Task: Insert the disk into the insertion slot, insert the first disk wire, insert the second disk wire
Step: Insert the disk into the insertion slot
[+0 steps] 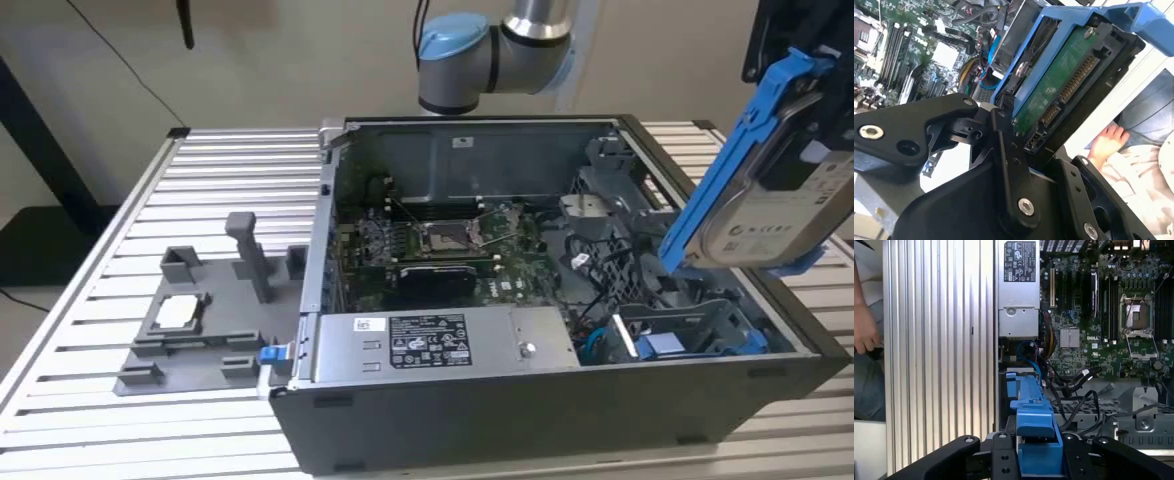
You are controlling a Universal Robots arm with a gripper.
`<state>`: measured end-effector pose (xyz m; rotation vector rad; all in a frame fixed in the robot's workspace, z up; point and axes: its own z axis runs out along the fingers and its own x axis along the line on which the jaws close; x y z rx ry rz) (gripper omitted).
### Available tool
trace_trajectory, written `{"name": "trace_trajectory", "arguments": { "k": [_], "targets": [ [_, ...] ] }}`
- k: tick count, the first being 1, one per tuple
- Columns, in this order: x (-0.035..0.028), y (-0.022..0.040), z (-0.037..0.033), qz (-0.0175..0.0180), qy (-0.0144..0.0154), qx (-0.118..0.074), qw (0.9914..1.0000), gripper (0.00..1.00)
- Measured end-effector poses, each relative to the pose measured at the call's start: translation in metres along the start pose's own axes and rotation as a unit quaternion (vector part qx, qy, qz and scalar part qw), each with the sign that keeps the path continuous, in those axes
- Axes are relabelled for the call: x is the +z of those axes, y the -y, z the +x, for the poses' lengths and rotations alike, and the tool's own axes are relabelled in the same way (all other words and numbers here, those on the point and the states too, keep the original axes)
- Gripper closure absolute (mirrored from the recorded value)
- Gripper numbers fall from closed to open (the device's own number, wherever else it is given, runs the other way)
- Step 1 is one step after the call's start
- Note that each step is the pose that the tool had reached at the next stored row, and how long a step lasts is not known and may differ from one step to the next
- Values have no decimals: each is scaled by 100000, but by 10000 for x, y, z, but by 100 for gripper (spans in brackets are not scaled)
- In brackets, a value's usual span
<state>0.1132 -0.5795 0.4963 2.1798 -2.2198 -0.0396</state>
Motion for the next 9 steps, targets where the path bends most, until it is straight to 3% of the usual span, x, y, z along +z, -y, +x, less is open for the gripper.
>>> {"name": "trace_trajectory", "arguments": {
  "k": [9],
  "targets": [
    [114, 5, 0, 174, -68, 0, 100000, 67]
  ]
}}
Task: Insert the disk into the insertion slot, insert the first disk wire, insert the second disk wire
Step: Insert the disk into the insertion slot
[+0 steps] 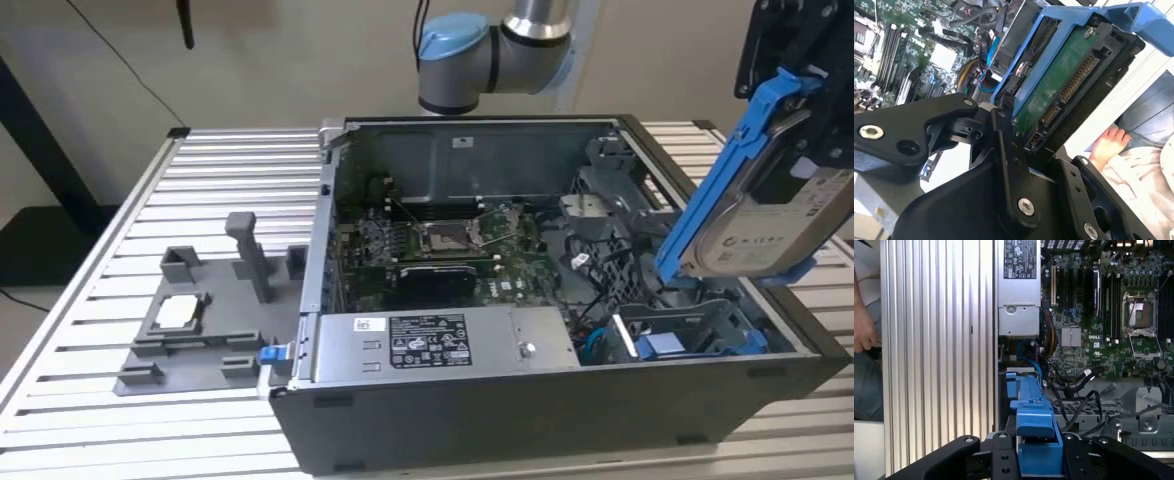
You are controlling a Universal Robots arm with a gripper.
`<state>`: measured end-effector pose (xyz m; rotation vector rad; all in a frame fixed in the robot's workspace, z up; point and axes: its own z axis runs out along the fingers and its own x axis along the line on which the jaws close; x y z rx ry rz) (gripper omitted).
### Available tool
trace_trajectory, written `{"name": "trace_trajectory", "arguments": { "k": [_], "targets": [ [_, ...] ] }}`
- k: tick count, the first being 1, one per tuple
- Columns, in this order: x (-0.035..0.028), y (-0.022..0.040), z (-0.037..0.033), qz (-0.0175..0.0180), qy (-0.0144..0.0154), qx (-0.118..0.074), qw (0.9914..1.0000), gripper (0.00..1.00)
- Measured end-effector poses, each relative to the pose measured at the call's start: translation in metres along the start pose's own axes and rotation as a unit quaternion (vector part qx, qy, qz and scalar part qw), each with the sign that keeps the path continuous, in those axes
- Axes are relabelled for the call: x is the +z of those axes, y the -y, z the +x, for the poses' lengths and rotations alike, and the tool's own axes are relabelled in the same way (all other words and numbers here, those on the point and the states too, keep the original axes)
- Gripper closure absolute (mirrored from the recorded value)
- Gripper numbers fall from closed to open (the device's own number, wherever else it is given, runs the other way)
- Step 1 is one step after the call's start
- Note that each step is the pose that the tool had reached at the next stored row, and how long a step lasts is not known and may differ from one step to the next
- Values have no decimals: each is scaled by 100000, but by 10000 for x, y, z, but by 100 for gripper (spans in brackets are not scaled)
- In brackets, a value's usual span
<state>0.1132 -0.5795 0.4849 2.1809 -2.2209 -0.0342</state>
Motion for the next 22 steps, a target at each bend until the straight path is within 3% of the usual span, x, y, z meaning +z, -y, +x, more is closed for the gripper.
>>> {"name": "trace_trajectory", "arguments": {
  "k": [5, 22],
  "targets": [
    [60, 2, -8, 1, -1, 2, 100000, 67],
    [125, 4, -17, 73, -10, 2, 100000, 67]
  ]
}}
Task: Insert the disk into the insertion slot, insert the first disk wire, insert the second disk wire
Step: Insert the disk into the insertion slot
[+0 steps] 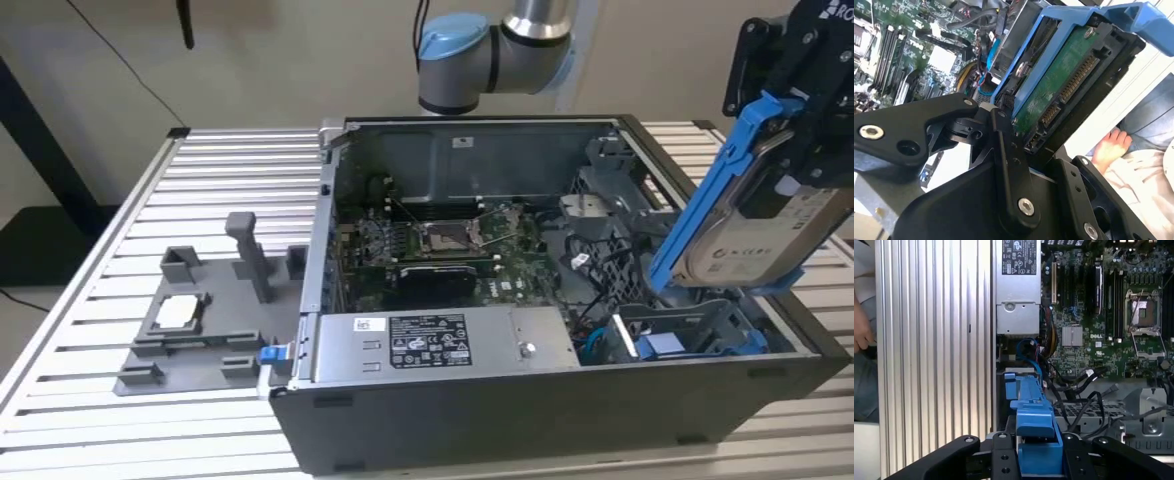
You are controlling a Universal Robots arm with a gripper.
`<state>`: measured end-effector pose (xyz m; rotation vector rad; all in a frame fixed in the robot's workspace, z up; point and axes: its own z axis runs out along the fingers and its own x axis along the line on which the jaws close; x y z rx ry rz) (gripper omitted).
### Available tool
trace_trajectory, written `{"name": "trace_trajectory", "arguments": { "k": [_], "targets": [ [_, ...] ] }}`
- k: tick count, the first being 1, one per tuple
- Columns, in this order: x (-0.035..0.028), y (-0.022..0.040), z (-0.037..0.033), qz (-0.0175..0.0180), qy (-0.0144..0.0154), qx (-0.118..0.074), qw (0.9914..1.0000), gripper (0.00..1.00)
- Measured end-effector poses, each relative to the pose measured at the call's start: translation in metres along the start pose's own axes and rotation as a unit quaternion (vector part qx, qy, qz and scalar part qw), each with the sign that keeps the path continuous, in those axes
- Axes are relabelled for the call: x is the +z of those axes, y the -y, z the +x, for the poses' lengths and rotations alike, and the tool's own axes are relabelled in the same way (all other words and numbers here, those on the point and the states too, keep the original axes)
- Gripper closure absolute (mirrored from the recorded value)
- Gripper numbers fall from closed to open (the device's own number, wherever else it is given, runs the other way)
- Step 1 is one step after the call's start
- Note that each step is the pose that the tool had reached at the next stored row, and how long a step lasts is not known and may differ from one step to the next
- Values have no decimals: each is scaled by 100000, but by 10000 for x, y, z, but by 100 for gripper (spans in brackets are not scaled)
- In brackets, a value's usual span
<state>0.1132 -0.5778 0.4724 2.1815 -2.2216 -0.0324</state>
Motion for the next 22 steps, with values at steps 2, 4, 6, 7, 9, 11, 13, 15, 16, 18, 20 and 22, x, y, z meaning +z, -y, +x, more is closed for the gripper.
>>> {"name": "trace_trajectory", "arguments": {
  "k": [2, 4, 6, 7, 9, 11, 13, 15, 16, 18, 20, 22],
  "targets": [
    [21, 1, -4, -2, 4, 0, 100000, 67],
    [52, 2, -8, -1, 11, 0, 100000, 67],
    [87, 3, -10, -1, 11, 3, 100000, 67],
    [106, 3, -11, 1, 8, -17, 100000, 67],
    [137, 5, -11, 10, -7, -120, 100000, 67],
    [168, 6, -11, 16, -1, -139, 100000, 67],
    [197, 6, -11, 17, -2, -142, 100000, 67],
    [251, 8, -11, 18, -1, -141, 100000, 67],
    [269, 9, -12, 16, 3, -141, 100000, 67],
    [305, 10, -12, 18, 10, -142, 100000, 67],
    [341, 11, -12, 17, 14, -143, 100000, 67],
    [377, 13, -15, 17, 11, -141, 100000, 67]
  ]
}}
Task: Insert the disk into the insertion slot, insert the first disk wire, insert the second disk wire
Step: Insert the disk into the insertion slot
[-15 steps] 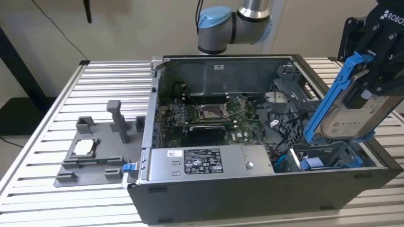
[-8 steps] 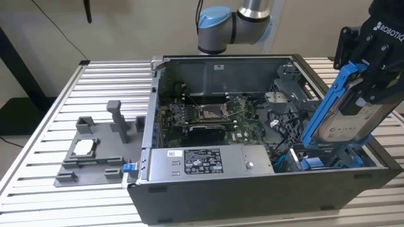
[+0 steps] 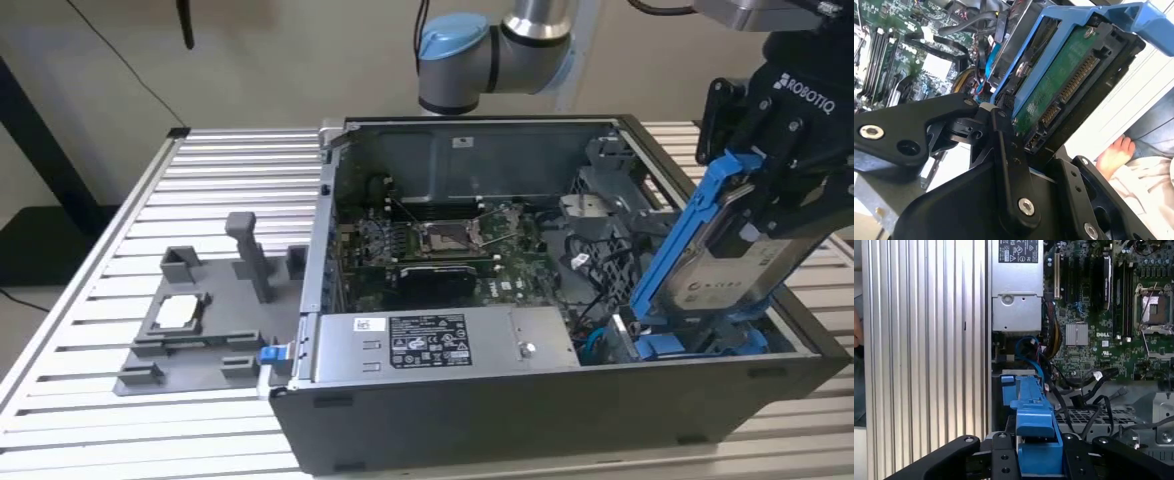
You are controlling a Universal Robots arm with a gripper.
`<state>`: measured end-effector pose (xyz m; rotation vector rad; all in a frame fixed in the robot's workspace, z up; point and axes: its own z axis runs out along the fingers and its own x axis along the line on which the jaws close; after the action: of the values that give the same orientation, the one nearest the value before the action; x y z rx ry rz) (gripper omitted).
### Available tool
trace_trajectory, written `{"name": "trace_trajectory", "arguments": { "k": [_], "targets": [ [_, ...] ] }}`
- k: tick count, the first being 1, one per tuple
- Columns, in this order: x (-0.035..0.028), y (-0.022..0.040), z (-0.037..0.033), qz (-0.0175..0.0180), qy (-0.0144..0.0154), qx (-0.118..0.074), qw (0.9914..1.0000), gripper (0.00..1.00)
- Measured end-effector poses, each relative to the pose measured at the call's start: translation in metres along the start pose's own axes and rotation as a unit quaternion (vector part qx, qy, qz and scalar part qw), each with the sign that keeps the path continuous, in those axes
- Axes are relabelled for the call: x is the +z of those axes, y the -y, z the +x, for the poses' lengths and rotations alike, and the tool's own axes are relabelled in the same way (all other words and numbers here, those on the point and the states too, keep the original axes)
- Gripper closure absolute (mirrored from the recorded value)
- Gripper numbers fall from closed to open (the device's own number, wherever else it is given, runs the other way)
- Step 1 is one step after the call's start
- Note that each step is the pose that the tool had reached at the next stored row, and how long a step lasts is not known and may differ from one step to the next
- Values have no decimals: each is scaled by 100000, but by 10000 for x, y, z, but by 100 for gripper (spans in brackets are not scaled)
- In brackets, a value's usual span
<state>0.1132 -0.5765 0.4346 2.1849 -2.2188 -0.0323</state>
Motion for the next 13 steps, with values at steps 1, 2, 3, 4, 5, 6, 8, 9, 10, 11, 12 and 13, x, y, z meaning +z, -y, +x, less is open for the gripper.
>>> {"name": "trace_trajectory", "arguments": {
  "k": [1, 2, 3, 4, 5, 6, 8, 9, 10, 11, 12, 13],
  "targets": [
    [17, 1, -2, -1, 1, -3, 100000, 67],
    [37, 2, -5, -1, 5, -5, 100000, 67],
    [54, 2, -7, -1, 2, -5, 100000, 67],
    [71, 2, -8, 0, 1, -3, 100000, 67],
    [87, 3, -8, 0, -2, -6, 100000, 67],
    [104, 3, -9, 1, 6, -14, 100000, 67],
    [129, 4, -12, 0, 10, -26, 100000, 67],
    [140, 5, -13, -1, 17, -31, 100000, 67],
    [151, 5, -15, 1, 37, -33, 100000, 67],
    [161, 5, -16, -1, 62, -37, 100000, 67],
    [171, 6, -17, -1, 89, -37, 100000, 67],
    [179, 6, -19, 0, 103, -39, 100000, 67]
  ]
}}
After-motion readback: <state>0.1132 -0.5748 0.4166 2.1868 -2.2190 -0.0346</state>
